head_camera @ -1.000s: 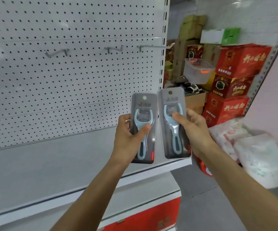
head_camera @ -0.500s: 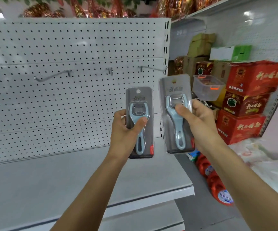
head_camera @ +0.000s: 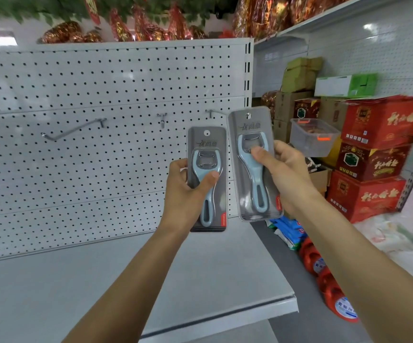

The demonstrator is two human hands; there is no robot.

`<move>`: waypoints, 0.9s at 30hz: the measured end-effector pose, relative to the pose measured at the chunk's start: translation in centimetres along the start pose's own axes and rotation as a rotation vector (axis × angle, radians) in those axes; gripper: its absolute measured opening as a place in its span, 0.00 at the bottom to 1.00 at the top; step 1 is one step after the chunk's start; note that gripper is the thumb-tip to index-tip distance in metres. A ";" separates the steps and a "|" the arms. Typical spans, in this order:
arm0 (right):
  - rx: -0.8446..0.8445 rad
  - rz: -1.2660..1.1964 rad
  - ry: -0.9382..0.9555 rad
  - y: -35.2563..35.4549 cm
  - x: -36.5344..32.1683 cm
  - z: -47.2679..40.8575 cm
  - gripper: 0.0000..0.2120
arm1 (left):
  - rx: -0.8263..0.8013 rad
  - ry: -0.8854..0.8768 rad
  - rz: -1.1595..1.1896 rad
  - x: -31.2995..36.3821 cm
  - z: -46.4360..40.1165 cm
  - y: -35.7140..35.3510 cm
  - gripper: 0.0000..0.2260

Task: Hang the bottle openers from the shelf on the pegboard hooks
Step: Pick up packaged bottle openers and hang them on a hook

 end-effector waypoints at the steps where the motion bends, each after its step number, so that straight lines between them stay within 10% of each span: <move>1: 0.004 0.001 -0.015 0.0 0.3 -0.2 0.08 | -0.002 0.000 -0.009 -0.1 -0.2 0.0 0.18; 27: 0.043 0.139 -0.117 -2.6 7.8 -10.5 0.07 | 0.055 0.013 0.043 -1.7 -3.8 1.0 0.17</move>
Point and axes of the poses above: each hand's wrist, its own z-axis away from the middle knuckle, its own y-axis out of the back of the hand, x = y × z, the point moved 5 cm from there along -z, towards the middle knuckle, and after that the axes turned 7 degrees about y, right-handed, at the moved point
